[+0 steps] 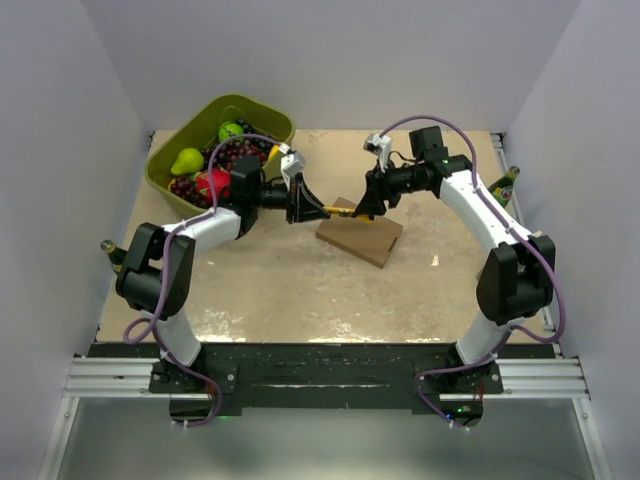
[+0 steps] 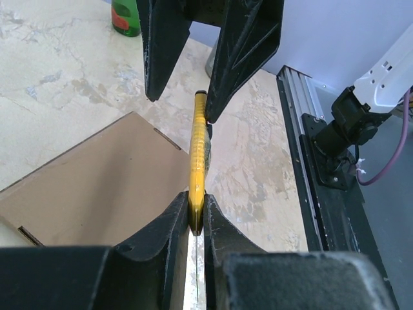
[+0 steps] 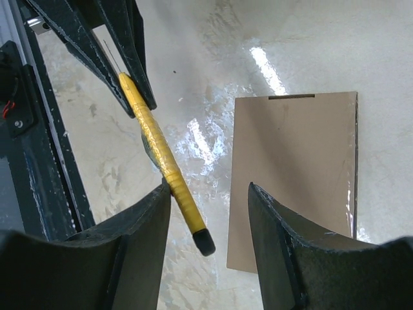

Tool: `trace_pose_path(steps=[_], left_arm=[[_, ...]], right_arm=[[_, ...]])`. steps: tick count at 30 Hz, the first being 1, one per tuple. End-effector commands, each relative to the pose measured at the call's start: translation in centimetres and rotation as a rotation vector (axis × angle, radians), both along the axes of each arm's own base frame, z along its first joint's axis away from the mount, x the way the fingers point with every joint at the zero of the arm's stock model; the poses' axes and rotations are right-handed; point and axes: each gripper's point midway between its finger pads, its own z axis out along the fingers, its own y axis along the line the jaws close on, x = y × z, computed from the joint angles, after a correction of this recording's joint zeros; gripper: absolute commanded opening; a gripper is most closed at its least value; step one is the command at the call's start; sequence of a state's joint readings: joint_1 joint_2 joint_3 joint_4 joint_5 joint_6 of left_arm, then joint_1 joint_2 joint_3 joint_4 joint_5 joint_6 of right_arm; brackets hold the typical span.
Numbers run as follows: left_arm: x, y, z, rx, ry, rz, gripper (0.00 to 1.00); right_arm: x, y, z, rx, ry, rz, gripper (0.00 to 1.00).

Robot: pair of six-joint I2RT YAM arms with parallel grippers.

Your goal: Unpack the express box

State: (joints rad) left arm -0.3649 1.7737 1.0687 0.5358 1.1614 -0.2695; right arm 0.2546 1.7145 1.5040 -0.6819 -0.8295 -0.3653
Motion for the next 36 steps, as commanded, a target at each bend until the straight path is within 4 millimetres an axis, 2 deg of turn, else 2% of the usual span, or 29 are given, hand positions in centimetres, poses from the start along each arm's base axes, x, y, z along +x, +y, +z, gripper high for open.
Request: trace_pose_path(steps=[1,8,13,23,25,27,28,31,36], left_arm=[[-1.1,0.7,2.9,-0.034,-0.065,-0.076,0.00],[-1.3,0.7,2.8,-0.035,-0.060,-0.093,0.00],[-1.9,1.0,2.5,-0.034,-0.042,-0.117,0.00],[-2.6,1.8,2.6,-0.033,-0.003,-0.105,0.00],[-2.5,1.8,2.6,-0.035,-0.006,-0.098,0.00],[-2.3,1.8,2.5,-0.035,-0.002,-0.096,0.00],[-2.2,1.8,2.6,-0.037,-0.002,-0.092,0.00],[-1.8,1.7,2.5,-0.041,0.001,-0.090,0.00],[-0.7,1.4,1.9,-0.036,0.000,-0.064,0.00]], right_arm=[[0.5,0.6,2.0,0.044,-0.063,0.016,0.53],[0.2,0.9,1.7,0.071,-0.042,0.029,0.52],[-1.5,1.8,2.0,0.139,0.004,0.118,0.53],[-3.2,3.4,-0.3,0.140,0.067,0.217,0.54],[-3.4,4.0,-0.3,0.146,0.072,0.235,0.49],[-3.0,4.3,0.0,0.149,0.060,0.228,0.38],[-2.7,4.3,0.1,0.153,0.059,0.219,0.22],[-2.4,4.1,0.3,0.125,0.028,0.214,0.02],[-2.1,3.2,1.3,0.073,-0.043,0.196,0.00]])
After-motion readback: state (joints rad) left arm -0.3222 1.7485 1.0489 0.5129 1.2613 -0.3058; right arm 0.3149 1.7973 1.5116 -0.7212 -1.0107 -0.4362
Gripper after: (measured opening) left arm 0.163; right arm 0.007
